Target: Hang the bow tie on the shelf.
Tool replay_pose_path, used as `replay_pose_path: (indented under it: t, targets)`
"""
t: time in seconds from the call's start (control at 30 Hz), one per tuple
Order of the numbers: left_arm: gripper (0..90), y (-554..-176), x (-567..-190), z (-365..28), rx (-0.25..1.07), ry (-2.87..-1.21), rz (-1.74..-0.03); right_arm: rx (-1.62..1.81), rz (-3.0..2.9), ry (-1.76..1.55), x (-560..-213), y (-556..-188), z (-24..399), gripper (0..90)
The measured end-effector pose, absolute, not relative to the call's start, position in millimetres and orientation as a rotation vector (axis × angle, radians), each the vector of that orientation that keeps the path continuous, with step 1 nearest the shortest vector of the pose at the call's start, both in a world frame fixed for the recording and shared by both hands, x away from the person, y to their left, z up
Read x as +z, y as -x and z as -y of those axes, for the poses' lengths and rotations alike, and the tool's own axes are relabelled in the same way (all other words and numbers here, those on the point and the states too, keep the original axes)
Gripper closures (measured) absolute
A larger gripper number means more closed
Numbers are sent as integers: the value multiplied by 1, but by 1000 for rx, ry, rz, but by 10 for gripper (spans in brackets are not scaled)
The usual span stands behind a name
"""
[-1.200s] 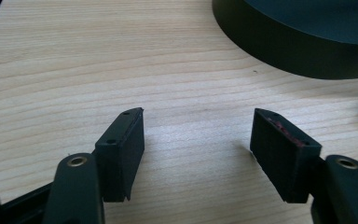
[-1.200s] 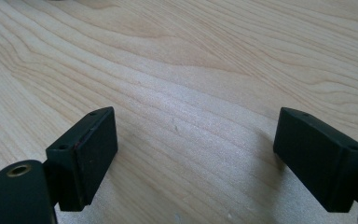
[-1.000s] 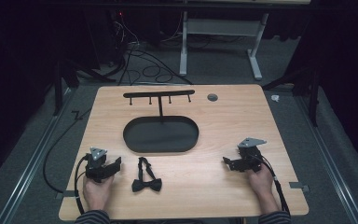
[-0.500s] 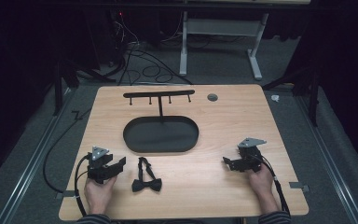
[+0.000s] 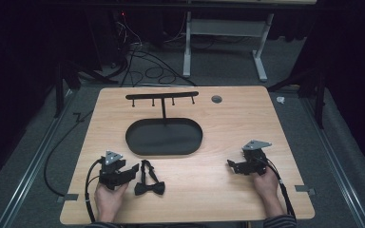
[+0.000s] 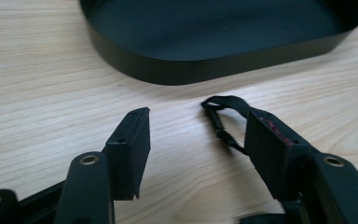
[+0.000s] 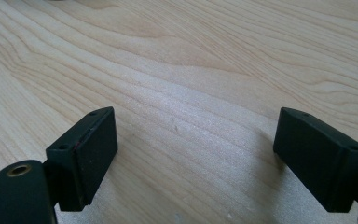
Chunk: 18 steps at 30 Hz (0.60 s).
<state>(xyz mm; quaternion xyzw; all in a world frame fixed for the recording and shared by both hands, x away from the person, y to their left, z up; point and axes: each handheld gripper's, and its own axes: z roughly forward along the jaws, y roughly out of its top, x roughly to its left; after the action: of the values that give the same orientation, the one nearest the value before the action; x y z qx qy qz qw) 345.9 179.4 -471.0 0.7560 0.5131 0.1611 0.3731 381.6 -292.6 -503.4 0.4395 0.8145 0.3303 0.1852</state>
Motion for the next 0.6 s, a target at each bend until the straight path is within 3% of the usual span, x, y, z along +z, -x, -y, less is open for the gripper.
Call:
replay_pose_path:
  t: [0.6]
  targets:
    - [450,-348,-481,-159,388,-2025,-1299,931,-2295,-1238,-503,-382,293,143]
